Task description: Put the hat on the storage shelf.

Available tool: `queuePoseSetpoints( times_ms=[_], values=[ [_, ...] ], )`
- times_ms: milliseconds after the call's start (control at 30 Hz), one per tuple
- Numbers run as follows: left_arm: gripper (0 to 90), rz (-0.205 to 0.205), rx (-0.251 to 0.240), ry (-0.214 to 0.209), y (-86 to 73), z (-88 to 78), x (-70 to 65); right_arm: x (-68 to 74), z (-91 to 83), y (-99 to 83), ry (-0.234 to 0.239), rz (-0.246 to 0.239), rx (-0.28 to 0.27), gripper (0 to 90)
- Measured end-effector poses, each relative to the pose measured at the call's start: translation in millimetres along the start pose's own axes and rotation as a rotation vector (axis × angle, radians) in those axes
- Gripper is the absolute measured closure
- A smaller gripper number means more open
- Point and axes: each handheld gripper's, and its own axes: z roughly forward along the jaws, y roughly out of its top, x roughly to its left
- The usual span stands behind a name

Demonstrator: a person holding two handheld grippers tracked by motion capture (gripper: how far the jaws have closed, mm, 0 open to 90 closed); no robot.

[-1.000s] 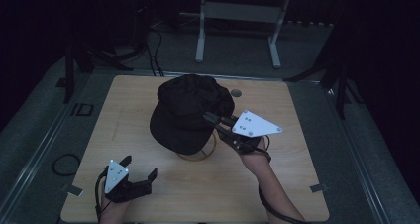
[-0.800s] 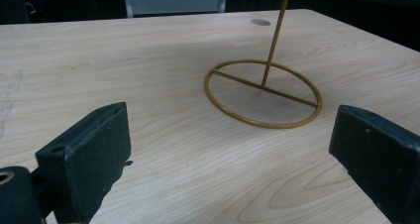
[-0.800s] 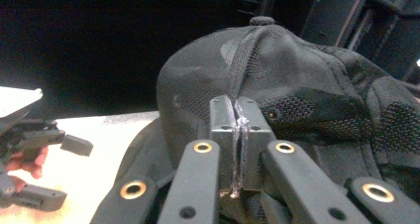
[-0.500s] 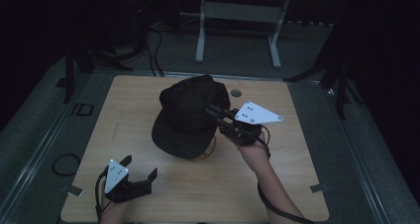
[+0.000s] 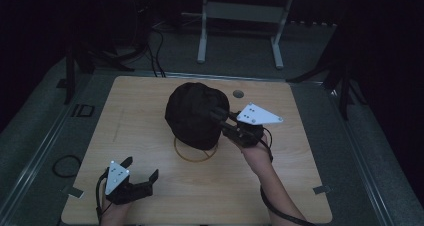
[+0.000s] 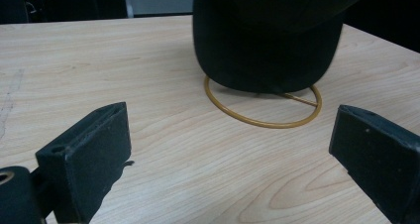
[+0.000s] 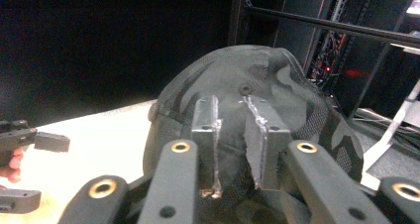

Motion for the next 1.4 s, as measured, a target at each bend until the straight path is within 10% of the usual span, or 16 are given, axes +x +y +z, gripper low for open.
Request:
queuePoseSetpoints(
  times_ms=[567, 1400],
  values=[
    [3.3, 0.005, 0.009, 0.023, -2.0, 0.6, 2.9, -10.1, -18.0, -4.0, -0.039, -0.01, 0.008, 15.9],
    [3.3, 0.014, 0.017, 0.05, -6.3, 1.3, 8.4, -48.4, -52.2, -64.7, -0.192, -0.009, 0.131, 13.6]
  ],
)
